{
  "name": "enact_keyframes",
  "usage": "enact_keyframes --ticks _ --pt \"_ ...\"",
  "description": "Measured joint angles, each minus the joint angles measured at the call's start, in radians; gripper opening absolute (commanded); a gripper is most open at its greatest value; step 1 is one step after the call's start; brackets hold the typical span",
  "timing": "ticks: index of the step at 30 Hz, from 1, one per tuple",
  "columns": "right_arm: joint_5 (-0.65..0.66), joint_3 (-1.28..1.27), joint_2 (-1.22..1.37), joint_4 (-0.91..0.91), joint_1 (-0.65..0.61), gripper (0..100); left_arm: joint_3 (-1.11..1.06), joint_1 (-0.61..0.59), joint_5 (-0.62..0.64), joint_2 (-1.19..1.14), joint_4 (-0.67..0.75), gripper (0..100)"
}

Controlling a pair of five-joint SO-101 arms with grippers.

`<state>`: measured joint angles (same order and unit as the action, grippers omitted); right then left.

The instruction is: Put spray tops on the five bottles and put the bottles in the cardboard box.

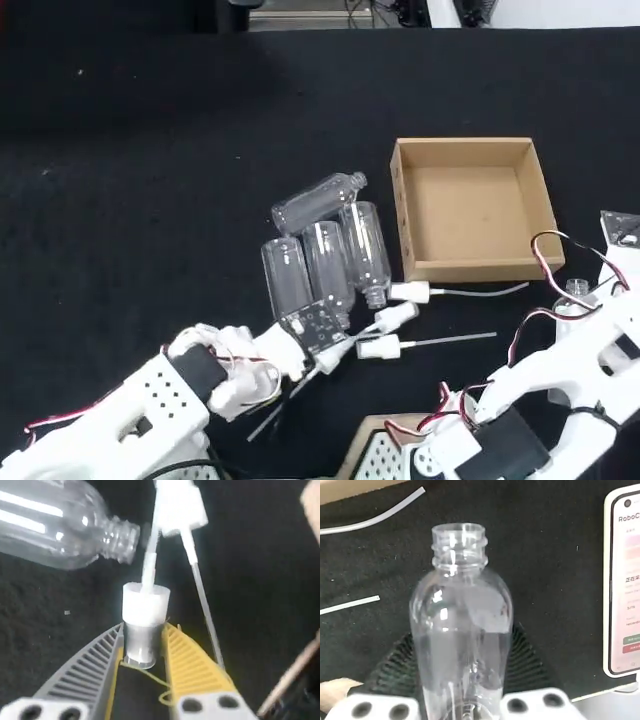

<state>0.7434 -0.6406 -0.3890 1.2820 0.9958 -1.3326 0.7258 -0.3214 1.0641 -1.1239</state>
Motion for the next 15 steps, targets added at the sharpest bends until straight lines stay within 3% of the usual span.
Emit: enact_keyframes --ticks 2,7,15 --pt "0.000 0.000 0.000 0.000 0.000 1.5 0.023 -0.002 -0.061 0.000 -0.046 3" --pt "0.000 0.000 0.000 0.000 0.000 1.5 0.114 -0.133 -0.247 0.000 -0.150 3" --pt "0.000 0.000 0.000 0.000 0.000 1.5 0.477 -0.293 -0.445 -0.003 -0.499 3"
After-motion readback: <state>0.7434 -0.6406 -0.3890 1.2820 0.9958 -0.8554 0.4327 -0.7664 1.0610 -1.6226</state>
